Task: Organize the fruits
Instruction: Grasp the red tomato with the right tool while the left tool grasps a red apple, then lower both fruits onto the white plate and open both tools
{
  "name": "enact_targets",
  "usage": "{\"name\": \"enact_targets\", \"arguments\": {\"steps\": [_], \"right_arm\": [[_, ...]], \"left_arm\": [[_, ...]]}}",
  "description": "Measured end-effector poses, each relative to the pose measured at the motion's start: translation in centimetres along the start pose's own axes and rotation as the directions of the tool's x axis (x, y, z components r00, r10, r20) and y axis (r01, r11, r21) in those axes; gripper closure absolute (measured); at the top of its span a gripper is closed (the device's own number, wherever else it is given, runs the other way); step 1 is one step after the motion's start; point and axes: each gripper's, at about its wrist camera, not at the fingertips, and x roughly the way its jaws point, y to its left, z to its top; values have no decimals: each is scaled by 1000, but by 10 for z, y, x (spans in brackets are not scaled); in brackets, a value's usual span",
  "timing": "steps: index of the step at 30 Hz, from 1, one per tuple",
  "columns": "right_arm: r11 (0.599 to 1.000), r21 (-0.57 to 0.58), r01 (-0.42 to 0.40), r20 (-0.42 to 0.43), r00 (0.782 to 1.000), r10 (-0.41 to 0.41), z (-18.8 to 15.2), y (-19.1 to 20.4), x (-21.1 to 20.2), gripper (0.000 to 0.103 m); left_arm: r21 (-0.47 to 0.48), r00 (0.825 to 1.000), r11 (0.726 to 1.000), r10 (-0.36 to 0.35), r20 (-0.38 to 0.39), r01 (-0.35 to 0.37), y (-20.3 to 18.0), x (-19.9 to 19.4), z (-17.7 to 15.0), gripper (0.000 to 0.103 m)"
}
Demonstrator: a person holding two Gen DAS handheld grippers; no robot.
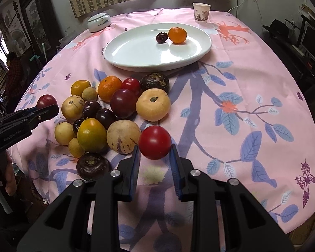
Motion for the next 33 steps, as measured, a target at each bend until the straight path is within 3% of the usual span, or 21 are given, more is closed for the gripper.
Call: {"name": "enact_targets", "arguments": {"steps": [7, 13, 18, 22, 25, 33], "right_arm": [[1000, -25, -8, 4, 1000, 8, 11, 0, -3, 74], [996, -84, -17, 71, 997, 22, 70, -6, -7, 74], [992, -122, 33, 116, 993, -19, 142, -21, 28, 74], [995, -85, 50, 31, 998, -47, 185, -42, 83, 75], [999, -35, 32, -37, 999, -33, 200, -56, 110, 75], [998, -24, 58, -48, 997, -59, 212, -66, 129, 73]], "left_arm": [[25, 1000, 999, -21, 4, 21, -9, -3, 13, 65], [96, 997, 992, -82, 1, 82, -32, 10, 78, 64], [108, 997, 992, -61, -40, 65, -43, 67, 155, 64], [86, 995, 996, -9, -98, 18, -41, 126, 193, 64], [66, 988, 998, 0, -153, 10, -36, 160, 205, 64], [52, 981, 999, 23, -194, -13, -36, 195, 221, 62]]}}
